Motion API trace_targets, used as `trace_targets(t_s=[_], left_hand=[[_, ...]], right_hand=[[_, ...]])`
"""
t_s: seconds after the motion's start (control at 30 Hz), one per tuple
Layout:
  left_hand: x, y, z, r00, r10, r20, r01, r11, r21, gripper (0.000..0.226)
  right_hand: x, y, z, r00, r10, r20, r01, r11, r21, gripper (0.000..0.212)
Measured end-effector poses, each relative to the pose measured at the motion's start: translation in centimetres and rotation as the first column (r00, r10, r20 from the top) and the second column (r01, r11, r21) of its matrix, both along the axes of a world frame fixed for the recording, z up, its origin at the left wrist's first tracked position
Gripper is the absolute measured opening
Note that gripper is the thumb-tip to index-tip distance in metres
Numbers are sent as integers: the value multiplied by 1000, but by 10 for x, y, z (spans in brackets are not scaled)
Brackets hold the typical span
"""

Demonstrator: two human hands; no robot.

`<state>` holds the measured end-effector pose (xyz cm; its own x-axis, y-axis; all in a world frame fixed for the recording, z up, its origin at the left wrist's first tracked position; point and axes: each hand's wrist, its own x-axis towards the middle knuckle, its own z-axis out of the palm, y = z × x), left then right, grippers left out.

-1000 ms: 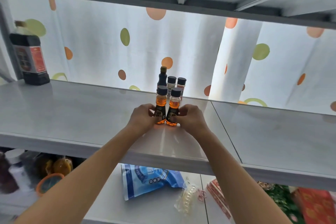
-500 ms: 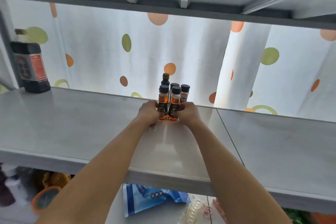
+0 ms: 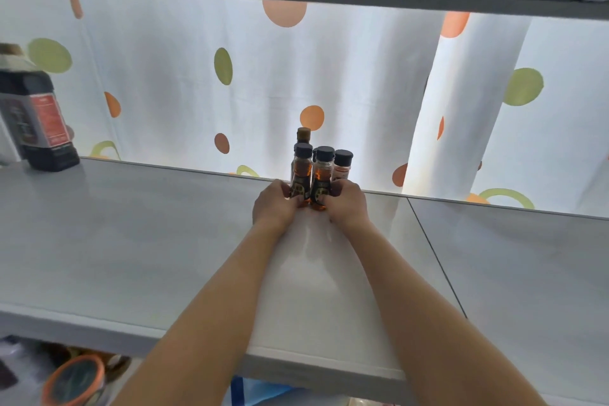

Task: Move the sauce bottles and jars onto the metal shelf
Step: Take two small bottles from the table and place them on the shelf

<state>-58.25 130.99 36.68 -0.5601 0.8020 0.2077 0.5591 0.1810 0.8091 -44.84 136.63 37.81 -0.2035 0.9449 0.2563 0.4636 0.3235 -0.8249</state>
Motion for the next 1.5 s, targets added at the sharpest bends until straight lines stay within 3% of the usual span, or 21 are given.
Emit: trace_targets(t_s=[0.17,0.5,1.03,1.13,1.23,1.43,1.5], left_hand=[[-2,8,-3,996,44,-73,-42,999,25,28],[-4,19,-6,985,102,-137,-101,995,9,29],[2,18,-1,977,181,-115,-186,982,-35,30],[3,19,1,973,187,-132,-197,978,-67,30],[9,14,3,963,152,-223,-180,978,-110,23],[28,-21,16,895,-33,-444,-87,965,-247,27],[34,-43,24,845,-100,-525,-88,943,-322,27]], right_hand=[[-4,4,-6,999,-1,-37,1,1000,8,22],[-14,8,-11,997,-38,-68,40,999,30,26],[-9,4,-14,996,-81,-27,80,997,-10,25],[-7,3,-11,987,-131,94,128,991,44,23],[-5,-6,-6,902,-201,381,156,977,146,20],[-5,-38,-3,814,-128,566,19,981,194,19],[-2,-55,0,745,-78,663,-67,979,190,24]])
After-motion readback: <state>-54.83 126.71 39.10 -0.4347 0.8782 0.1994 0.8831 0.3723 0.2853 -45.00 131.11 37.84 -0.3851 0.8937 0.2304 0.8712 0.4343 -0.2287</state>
